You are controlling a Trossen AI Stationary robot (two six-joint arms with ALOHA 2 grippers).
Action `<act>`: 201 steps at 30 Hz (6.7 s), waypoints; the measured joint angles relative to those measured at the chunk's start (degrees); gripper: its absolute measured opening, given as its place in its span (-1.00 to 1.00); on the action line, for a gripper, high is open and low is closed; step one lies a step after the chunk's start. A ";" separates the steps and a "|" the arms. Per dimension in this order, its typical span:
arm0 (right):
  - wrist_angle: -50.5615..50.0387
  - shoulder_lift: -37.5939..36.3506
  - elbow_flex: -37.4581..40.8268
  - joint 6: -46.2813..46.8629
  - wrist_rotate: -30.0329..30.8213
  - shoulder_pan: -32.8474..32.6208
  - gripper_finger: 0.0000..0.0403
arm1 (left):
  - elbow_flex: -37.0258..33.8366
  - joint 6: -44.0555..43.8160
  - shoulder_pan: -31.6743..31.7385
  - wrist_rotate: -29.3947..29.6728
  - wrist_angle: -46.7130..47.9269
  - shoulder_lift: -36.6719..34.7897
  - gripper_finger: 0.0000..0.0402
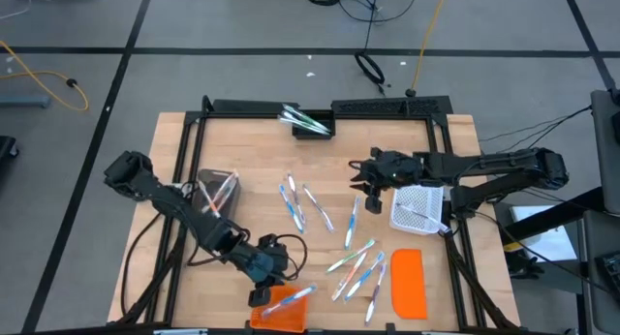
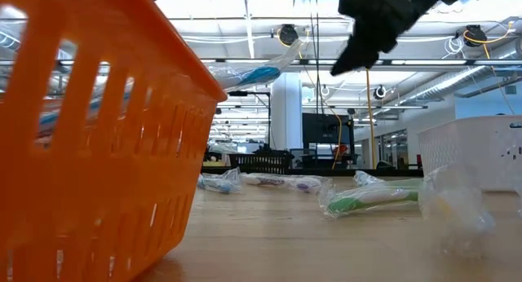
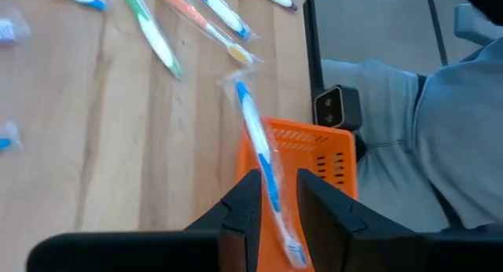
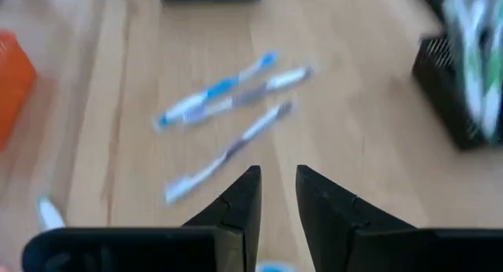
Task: Pick & Place Toothbrushes
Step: Put the blue toothbrush into the orange bin
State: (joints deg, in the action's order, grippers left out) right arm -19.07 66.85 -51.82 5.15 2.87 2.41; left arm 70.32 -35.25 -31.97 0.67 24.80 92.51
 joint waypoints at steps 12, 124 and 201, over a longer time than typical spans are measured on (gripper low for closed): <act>5.69 0.04 10.97 10.62 -0.12 -2.16 -0.44 | 0.00 4.10 3.52 -0.13 0.74 0.00 -0.60; 34.67 -8.77 15.68 4.67 2.86 -0.28 -1.00 | 0.02 18.54 17.10 5.42 -11.32 -0.04 -0.60; 58.95 -9.20 15.66 -8.00 -8.98 -1.14 -1.00 | 0.07 29.15 29.44 1.40 -47.26 4.05 -0.05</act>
State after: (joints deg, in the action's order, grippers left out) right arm 39.88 57.65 -36.16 -2.85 -6.11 1.28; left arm 70.39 -6.09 -2.54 2.07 -22.46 96.56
